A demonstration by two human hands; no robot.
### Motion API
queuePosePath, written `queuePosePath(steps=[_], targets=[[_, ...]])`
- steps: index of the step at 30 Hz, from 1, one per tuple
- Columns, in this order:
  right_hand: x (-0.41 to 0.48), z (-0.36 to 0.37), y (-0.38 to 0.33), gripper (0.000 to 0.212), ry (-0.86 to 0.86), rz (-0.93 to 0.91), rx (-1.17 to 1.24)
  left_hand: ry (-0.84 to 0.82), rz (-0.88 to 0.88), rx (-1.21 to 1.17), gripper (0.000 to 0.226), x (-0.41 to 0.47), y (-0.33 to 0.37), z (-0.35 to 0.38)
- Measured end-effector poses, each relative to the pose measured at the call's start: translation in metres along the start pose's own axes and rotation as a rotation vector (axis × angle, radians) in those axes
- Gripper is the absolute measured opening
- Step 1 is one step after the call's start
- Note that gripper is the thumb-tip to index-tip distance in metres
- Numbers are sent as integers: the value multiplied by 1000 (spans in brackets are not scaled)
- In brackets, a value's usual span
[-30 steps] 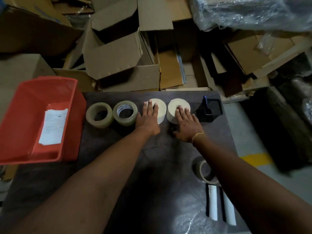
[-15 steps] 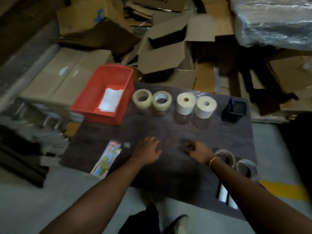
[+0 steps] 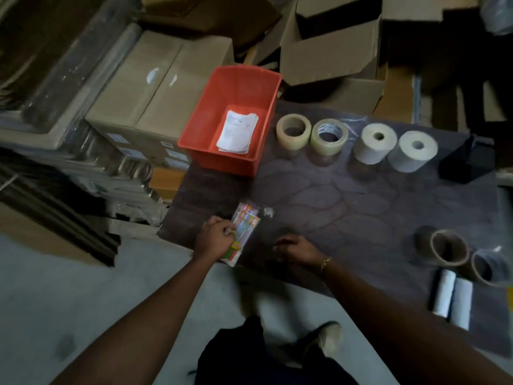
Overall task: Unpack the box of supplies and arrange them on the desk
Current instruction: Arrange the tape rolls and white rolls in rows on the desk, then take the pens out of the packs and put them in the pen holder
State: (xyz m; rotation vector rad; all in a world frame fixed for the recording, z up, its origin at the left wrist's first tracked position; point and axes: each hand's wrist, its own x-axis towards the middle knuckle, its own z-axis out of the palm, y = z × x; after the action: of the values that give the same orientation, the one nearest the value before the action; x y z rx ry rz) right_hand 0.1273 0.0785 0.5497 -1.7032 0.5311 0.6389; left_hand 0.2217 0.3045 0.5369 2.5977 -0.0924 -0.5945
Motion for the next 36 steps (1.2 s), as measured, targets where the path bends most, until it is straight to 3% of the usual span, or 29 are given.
queuePosePath(steps=[5,11,13,15,19,22,24,28,33,35,36], targets=[[29,67,-21,13,-50,192,294,-161,142,21,20,1,-13,7],[33,78,-33,7,14,261,474,-194,188,71,14,11,-8,8],[28,73,-38,10,37,258,521,-244,212,-10,11,15,0,8],[23,63,-42,15,69,260,590,-356,141,-241,13,19,12,12],[11,30,-50,17,169,193,590,-504,111,-472,26,30,49,5],[-12,-9,-65,22,387,48,426,-622,241,-452,38,43,91,-16],[-31,-39,-76,39,446,-55,361,-674,353,-379,39,51,124,-30],[-62,-88,-92,47,430,-133,327,-680,603,-195,43,50,193,-56],[-87,-126,-103,12,463,-251,303,-497,887,-52,43,46,244,-61],[-90,-136,-101,6,583,-311,284,-301,893,-185,38,39,255,-56],[-91,-141,-97,4,668,-348,247,-247,794,-374,35,32,259,-55]])
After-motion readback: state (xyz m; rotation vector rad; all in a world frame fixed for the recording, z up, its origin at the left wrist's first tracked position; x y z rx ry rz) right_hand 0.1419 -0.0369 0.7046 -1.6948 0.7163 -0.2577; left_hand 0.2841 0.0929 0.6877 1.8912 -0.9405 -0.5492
